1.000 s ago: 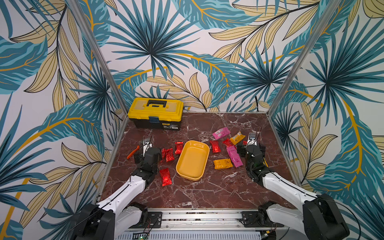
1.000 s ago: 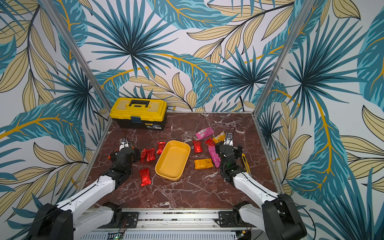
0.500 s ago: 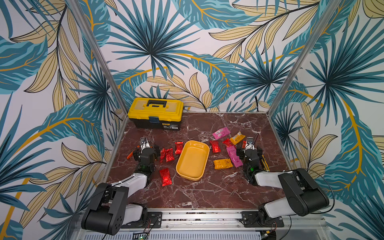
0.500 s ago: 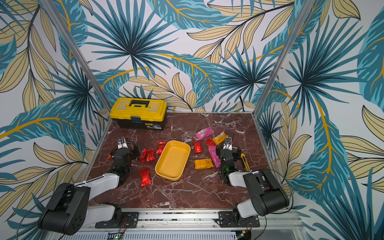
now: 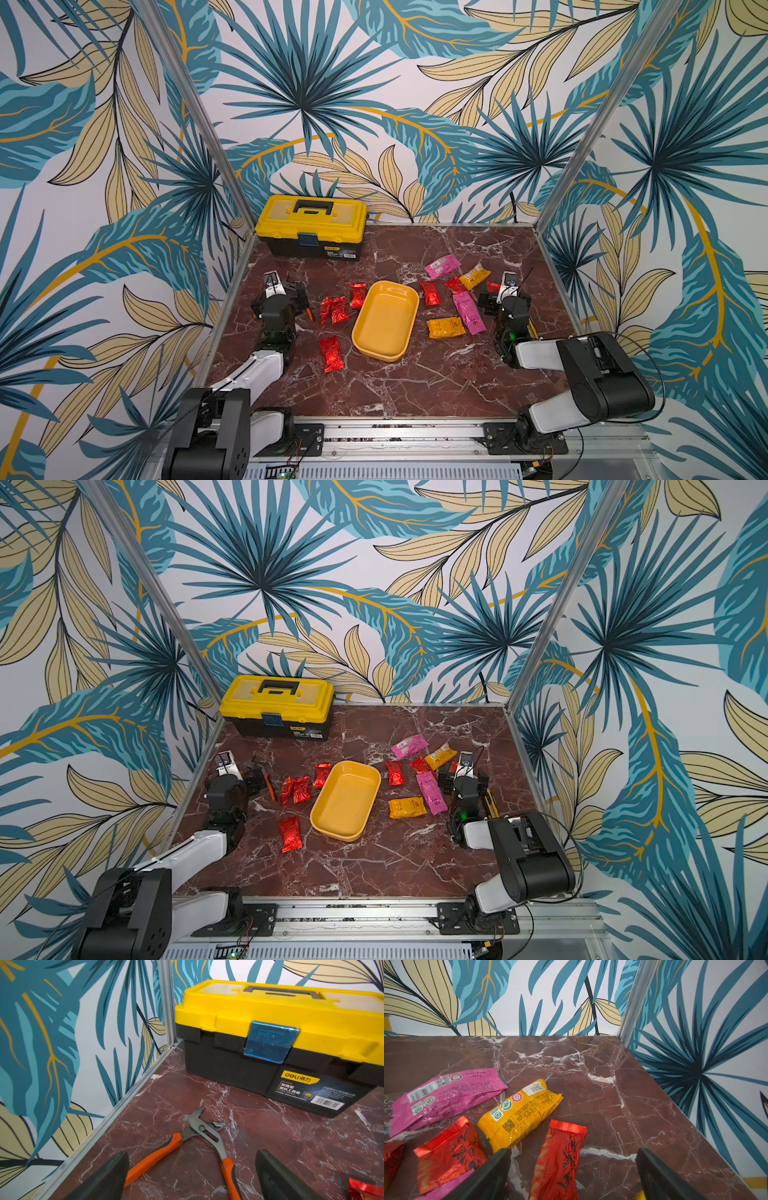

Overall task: Take the tea bags out of the storage box
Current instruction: Reset both arms

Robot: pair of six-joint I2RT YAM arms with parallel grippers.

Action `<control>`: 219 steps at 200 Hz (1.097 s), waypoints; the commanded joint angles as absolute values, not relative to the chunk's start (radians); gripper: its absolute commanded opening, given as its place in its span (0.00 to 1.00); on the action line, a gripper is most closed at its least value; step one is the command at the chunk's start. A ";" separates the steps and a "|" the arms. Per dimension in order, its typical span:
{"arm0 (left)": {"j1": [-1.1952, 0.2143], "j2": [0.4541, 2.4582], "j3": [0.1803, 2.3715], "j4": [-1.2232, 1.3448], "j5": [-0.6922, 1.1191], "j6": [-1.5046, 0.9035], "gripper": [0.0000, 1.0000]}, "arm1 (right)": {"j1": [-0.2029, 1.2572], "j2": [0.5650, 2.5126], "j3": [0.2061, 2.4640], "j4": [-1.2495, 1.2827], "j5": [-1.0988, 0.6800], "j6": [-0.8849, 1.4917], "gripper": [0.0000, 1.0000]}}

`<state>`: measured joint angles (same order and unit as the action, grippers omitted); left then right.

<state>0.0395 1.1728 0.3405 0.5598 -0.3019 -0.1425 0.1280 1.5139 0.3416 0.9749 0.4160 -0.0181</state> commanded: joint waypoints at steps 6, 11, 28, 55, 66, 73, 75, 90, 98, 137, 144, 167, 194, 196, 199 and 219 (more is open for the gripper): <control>0.089 1.179 0.302 0.608 -0.209 -0.150 1.00 | 0.121 1.519 0.364 0.968 0.396 0.007 0.99; 0.104 1.192 0.304 0.624 -0.187 -0.152 1.00 | 0.118 1.512 0.369 0.943 0.393 0.016 0.99; 0.129 1.252 0.318 0.686 -0.149 -0.150 1.00 | 0.117 1.517 0.368 0.952 0.393 0.012 1.00; 0.123 1.411 0.377 0.778 -0.021 -0.142 1.00 | 0.115 1.515 0.370 0.944 0.390 0.015 1.00; 0.103 1.443 0.403 0.778 -0.002 -0.113 1.00 | 0.115 1.514 0.371 0.940 0.390 0.015 1.00; 0.089 1.457 0.425 0.734 0.013 -0.085 1.00 | 0.114 1.514 0.371 0.940 0.390 0.017 1.00; 0.084 1.466 0.424 0.739 0.014 -0.079 1.00 | 0.114 1.515 0.371 0.939 0.390 0.017 1.00; 0.063 1.543 0.375 0.918 0.013 -0.048 1.00 | 0.114 1.515 0.373 0.938 0.390 0.017 1.00; 0.057 1.557 0.369 0.961 0.001 -0.042 1.00 | 0.114 1.515 0.373 0.937 0.390 0.018 1.00; 0.057 1.525 0.399 0.844 0.000 -0.046 1.00 | 0.093 1.513 0.387 0.906 0.381 0.043 1.00; 0.057 1.515 0.407 0.810 0.000 -0.049 1.00 | 0.091 1.513 0.387 0.905 0.378 0.046 1.00; 0.052 1.515 0.404 0.824 -0.009 -0.047 1.00 | 0.089 1.513 0.387 0.905 0.377 0.045 1.00; 0.040 1.518 0.404 0.824 -0.046 -0.045 1.00 | 0.088 1.514 0.388 0.903 0.375 0.048 0.99; 0.040 1.518 0.405 0.823 -0.048 -0.046 1.00 | 0.088 1.513 0.388 0.902 0.375 0.047 0.99; 0.040 1.519 0.405 0.822 -0.049 -0.045 1.00 | 0.087 1.513 0.388 0.901 0.374 0.047 1.00; 0.039 1.518 0.405 0.823 -0.049 -0.045 1.00 | 0.086 1.511 0.387 0.902 0.374 0.047 0.99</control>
